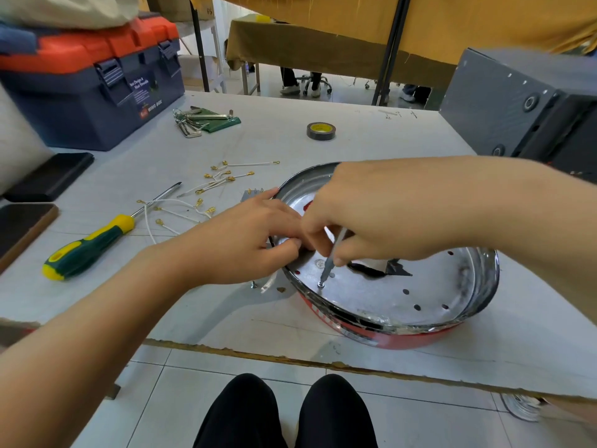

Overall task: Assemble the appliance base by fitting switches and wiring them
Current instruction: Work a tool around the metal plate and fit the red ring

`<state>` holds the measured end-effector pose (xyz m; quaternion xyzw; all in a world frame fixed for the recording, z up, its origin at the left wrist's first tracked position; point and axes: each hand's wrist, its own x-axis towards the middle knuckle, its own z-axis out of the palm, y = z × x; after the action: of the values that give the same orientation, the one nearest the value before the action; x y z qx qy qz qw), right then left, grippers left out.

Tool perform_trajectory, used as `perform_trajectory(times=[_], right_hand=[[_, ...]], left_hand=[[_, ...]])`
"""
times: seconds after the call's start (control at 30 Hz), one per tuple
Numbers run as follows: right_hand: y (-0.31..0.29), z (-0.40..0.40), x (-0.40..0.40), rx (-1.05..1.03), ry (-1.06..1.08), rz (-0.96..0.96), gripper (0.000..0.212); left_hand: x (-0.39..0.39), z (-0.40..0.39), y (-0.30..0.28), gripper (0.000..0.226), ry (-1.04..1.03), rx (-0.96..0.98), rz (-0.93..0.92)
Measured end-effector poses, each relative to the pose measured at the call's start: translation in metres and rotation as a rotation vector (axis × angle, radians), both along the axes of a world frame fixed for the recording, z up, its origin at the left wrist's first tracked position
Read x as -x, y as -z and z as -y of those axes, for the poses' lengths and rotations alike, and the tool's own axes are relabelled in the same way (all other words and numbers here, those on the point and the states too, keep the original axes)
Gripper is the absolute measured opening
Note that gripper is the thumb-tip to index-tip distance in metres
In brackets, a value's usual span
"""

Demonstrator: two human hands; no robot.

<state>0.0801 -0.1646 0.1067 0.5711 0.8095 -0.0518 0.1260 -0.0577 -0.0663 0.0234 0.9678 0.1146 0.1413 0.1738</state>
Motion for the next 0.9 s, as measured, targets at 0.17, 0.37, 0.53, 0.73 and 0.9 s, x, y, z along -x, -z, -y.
perform_trajectory(times=[0.17,0.37,0.53,0.73,0.9], right_hand=[[0.000,-0.006,0.003,-0.026,-0.035,-0.070,0.014],[0.005,-0.004,-0.002,-0.027,-0.007,-0.106,0.016],[0.006,-0.008,-0.002,-0.004,0.066,-0.150,0.022],[0.009,-0.008,-0.006,0.001,0.142,-0.180,0.016],[0.010,-0.008,-0.010,-0.008,0.170,-0.179,0.015]], left_hand=[[0.002,0.000,0.002,0.026,-0.011,-0.021,0.019],[0.001,0.000,0.003,0.026,0.014,-0.020,0.017],[0.001,0.001,0.001,0.025,0.009,-0.012,-0.002],[0.000,0.001,-0.001,0.031,-0.004,-0.008,-0.061],[0.001,0.002,-0.001,0.037,-0.038,0.016,-0.058]])
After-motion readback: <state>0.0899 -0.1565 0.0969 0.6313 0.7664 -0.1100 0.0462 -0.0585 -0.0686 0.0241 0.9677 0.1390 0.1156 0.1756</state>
